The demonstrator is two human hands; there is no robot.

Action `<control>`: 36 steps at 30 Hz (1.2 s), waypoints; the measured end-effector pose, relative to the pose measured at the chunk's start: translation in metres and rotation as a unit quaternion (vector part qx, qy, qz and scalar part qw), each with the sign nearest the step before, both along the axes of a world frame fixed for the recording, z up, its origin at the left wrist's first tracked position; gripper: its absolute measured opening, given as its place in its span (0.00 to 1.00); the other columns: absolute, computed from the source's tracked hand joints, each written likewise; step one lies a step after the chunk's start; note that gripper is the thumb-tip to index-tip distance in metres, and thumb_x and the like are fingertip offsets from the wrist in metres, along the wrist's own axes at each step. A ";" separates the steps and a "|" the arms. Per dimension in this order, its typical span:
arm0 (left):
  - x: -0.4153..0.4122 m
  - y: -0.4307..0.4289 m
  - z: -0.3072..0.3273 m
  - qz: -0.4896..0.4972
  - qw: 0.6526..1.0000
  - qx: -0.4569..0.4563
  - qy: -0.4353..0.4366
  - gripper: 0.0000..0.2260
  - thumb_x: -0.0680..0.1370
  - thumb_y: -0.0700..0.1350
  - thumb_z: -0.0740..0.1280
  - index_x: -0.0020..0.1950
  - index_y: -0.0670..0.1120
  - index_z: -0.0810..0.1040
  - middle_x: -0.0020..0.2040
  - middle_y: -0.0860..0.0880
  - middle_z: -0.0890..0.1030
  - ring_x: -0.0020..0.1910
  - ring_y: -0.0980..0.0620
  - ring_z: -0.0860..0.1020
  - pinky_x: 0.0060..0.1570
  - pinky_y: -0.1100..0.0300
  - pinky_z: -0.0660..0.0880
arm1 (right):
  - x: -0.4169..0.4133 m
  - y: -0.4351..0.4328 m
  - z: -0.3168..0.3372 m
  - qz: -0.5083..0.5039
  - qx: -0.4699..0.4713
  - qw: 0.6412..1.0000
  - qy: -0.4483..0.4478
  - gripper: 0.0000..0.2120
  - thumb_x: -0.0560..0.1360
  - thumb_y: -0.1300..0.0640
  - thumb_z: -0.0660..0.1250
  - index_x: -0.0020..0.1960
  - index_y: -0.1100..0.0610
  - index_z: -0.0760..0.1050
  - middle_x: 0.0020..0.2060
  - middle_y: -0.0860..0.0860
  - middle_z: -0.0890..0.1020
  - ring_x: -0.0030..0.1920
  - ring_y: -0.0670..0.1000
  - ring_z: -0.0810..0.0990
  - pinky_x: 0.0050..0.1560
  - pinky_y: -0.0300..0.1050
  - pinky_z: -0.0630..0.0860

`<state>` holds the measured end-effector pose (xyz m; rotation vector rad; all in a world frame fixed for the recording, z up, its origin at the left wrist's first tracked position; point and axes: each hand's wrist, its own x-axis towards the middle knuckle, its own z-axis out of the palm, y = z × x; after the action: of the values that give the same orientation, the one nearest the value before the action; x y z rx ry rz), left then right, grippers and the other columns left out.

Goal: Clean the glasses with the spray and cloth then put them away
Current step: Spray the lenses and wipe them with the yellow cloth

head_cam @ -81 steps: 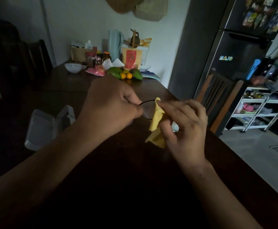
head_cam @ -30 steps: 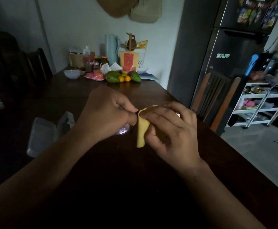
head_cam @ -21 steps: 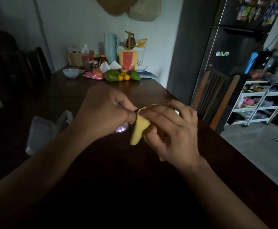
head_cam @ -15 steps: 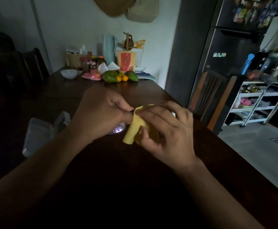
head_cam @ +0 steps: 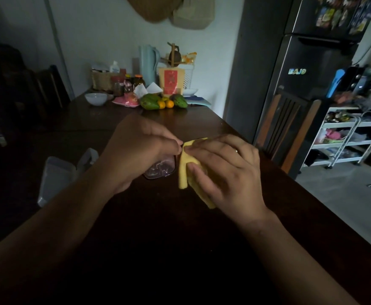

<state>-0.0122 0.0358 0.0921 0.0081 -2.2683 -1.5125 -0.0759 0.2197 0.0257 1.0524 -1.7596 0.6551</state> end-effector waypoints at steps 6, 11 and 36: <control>-0.003 -0.001 0.000 -0.025 0.992 0.105 -0.070 0.05 0.66 0.34 0.73 0.38 0.42 0.86 0.35 0.41 0.85 0.35 0.49 0.84 0.34 0.65 0.78 | -0.008 0.004 -0.004 0.031 0.009 0.999 -0.020 0.11 0.80 0.48 0.67 0.62 0.42 0.80 0.60 0.38 0.81 0.63 0.47 0.74 0.58 0.57 0.69; -0.006 -0.007 -0.005 -0.021 0.990 0.112 -0.087 0.04 0.65 0.37 0.75 0.39 0.42 0.86 0.37 0.41 0.85 0.35 0.49 0.84 0.36 0.63 0.79 | -0.007 0.000 -0.004 0.090 -0.016 0.993 -0.074 0.10 0.78 0.51 0.70 0.58 0.44 0.82 0.56 0.38 0.82 0.62 0.48 0.74 0.61 0.55 0.70; -0.007 0.000 -0.004 0.027 0.969 0.235 -0.075 0.03 0.66 0.32 0.72 0.37 0.33 0.82 0.29 0.42 0.81 0.28 0.54 0.80 0.27 0.68 0.75 | 0.016 -0.008 0.005 0.028 0.069 0.997 0.007 0.13 0.76 0.55 0.69 0.59 0.45 0.83 0.57 0.40 0.83 0.61 0.51 0.74 0.54 0.56 0.71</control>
<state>-0.0192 0.0358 0.0879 0.3279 -1.9410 -2.0410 -0.0599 0.2116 0.0308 1.1996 -1.7899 0.5661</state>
